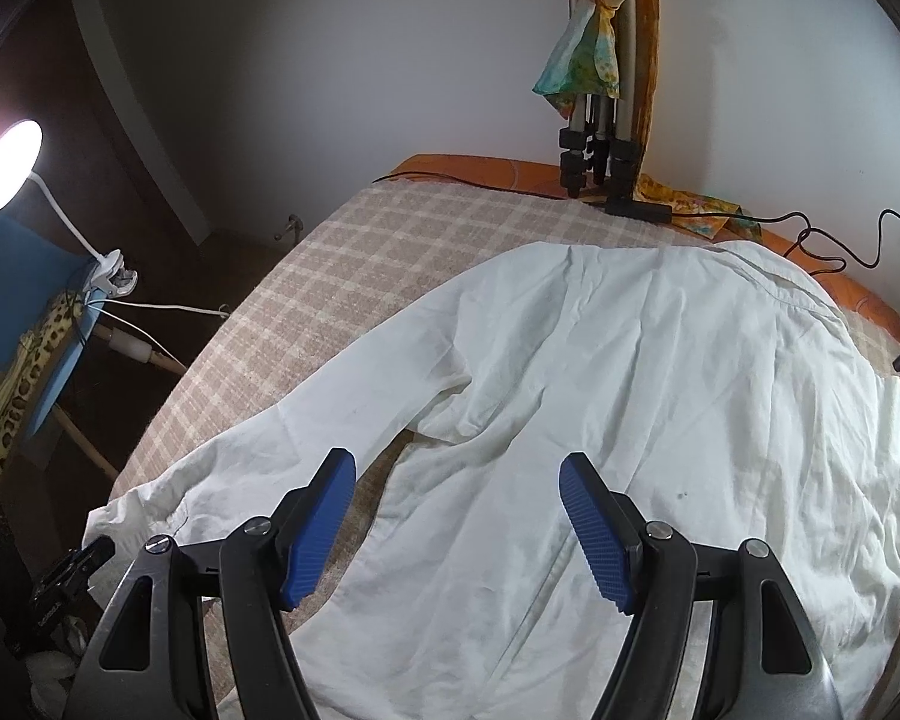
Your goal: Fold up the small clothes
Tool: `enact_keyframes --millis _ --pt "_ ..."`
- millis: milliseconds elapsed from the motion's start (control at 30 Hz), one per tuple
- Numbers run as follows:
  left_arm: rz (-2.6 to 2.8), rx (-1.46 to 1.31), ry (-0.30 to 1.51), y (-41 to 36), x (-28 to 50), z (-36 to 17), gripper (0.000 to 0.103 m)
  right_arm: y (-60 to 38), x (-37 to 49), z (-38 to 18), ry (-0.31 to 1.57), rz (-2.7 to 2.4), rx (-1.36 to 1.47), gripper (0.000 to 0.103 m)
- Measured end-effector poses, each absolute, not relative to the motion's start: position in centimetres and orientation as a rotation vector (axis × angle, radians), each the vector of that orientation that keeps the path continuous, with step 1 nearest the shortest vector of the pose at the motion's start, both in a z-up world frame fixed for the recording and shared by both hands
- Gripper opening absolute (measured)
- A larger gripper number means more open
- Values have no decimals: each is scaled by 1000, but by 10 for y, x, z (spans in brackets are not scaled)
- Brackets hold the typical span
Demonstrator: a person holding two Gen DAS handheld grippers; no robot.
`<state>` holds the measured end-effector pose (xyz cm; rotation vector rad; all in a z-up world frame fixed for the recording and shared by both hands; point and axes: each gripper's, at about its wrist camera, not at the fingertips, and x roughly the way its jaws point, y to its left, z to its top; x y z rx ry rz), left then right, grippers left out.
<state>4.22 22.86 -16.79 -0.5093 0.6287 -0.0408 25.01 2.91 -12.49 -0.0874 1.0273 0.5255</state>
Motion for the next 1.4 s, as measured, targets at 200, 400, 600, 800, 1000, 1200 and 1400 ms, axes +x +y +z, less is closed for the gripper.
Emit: enact_keyframes --millis 200,400,600,800,1000,1200,1400 --pt "-258 -336 626 159 28 -140 6 37 278 -124 1089 568 -40 73" --pt "-408 -187 692 101 24 -150 6 60 308 -131 1157 608 -21 73" --pt "-479 -144 738 79 17 -160 6 82 334 -153 1270 612 8 73" --pt "-476 -150 750 78 13 -164 6 97 343 -173 1304 545 -142 37" --pt "-408 -82 687 88 15 -146 6 77 355 -175 1271 492 -85 0" --pt "-423 -39 637 83 14 -130 6 44 357 -144 1193 483 -61 0" --pt "-538 40 751 41 11 -169 6 12 356 -161 1216 414 -102 0"
